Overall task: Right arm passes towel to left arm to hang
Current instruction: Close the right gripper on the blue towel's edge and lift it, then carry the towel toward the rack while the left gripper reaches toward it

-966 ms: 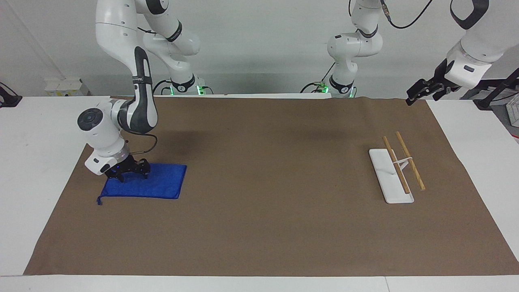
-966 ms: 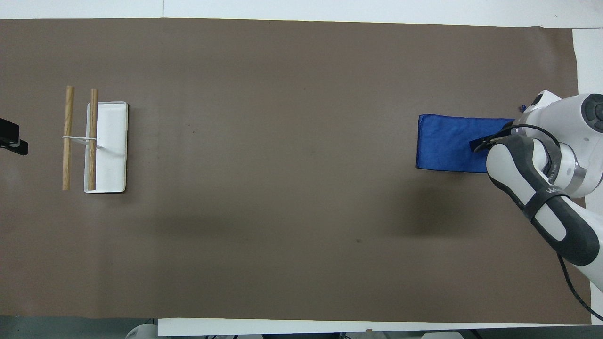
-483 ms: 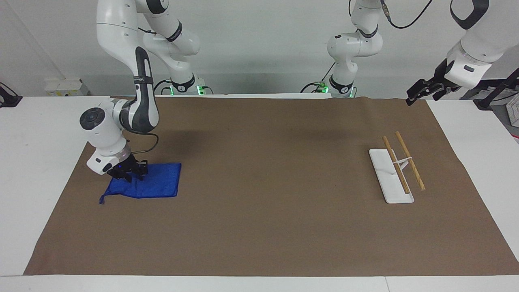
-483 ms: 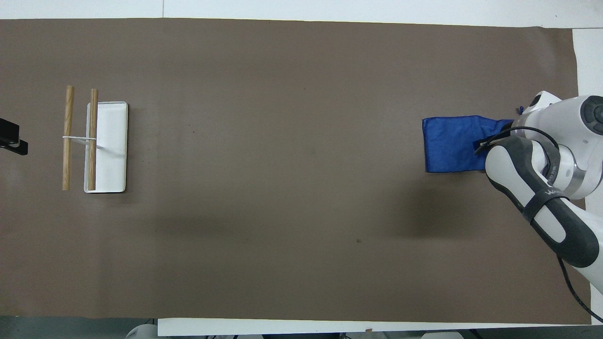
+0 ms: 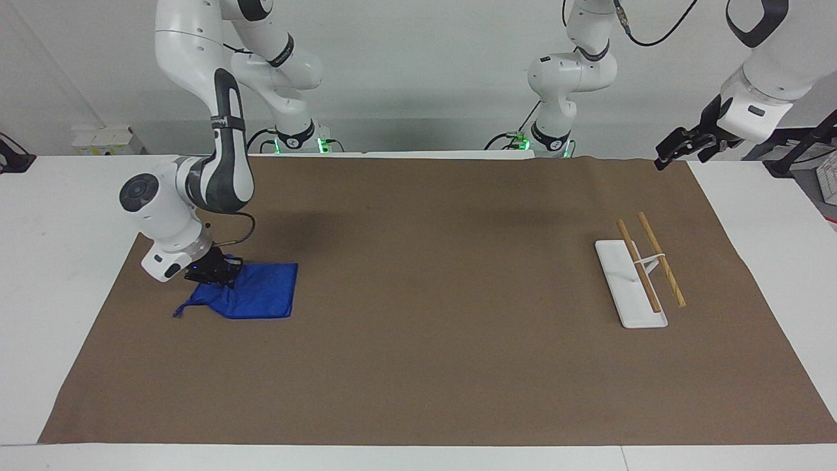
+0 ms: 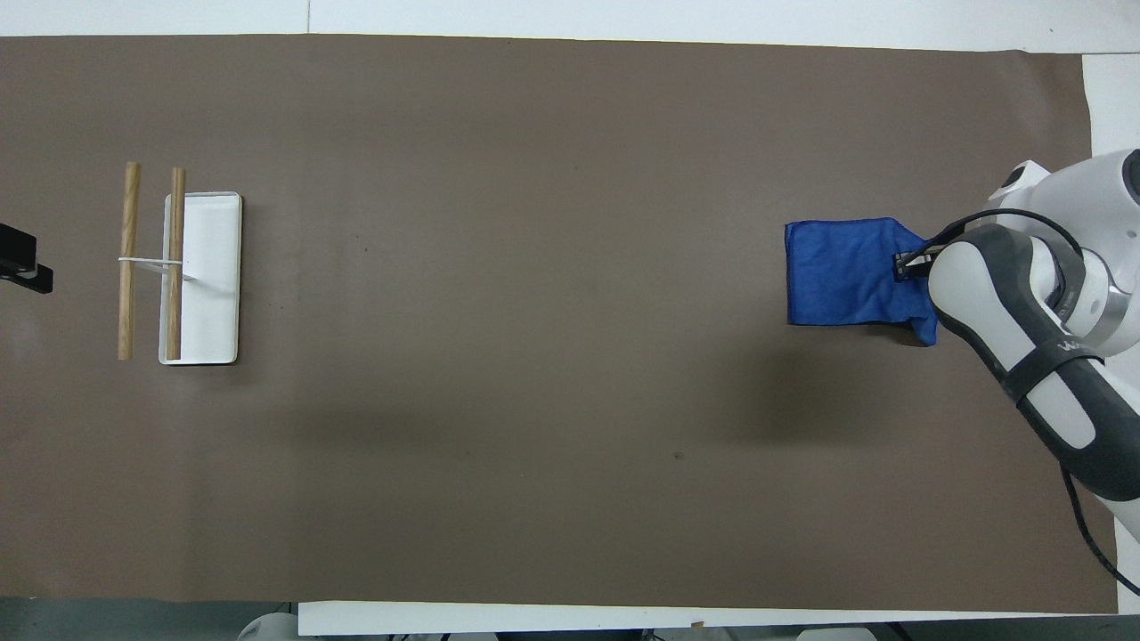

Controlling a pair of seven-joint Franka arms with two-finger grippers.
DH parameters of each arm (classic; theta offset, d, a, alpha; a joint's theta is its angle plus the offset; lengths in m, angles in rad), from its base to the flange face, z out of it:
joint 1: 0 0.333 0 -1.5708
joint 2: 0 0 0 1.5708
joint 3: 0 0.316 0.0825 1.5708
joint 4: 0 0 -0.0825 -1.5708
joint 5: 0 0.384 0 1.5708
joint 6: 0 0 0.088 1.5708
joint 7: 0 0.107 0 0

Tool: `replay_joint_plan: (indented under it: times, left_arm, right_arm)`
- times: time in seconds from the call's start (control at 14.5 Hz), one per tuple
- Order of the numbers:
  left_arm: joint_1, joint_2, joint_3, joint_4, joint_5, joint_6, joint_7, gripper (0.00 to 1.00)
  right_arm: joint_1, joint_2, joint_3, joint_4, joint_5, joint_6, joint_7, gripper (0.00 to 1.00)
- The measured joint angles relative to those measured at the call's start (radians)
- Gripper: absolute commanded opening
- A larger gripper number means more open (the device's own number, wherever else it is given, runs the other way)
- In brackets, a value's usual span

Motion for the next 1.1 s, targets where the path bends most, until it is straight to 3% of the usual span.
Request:
replay_joint_plan:
  times: [0.28, 0.62, 0.9, 1.1]
  left_arm:
    - [0.000, 0.000, 0.000, 0.000, 0.000, 0.000, 0.000, 1.00]
    - [0.000, 0.000, 0.000, 0.000, 0.000, 0.000, 0.000, 1.00]
    - [-0.001, -0.003, 0.000, -0.018, -0.001, 0.004, -0.070, 1.00]
    - [-0.002, -0.028, -0.001, -0.108, -0.117, 0.123, -0.416, 1.00]
  right_arm:
    - [0.004, -0.070, 0.165, 0.067, 0.004, -0.200, 0.399, 0.00]
    - [0.010, -0.083, 0.401, 0.171, 0.134, -0.264, 0.923, 0.00]
    - [0.012, -0.076, 0.560, 0.196, 0.217, -0.090, 1.271, 0.00]
    - [0.021, -0.049, 0.656, 0.196, 0.321, 0.072, 1.398, 0.00]
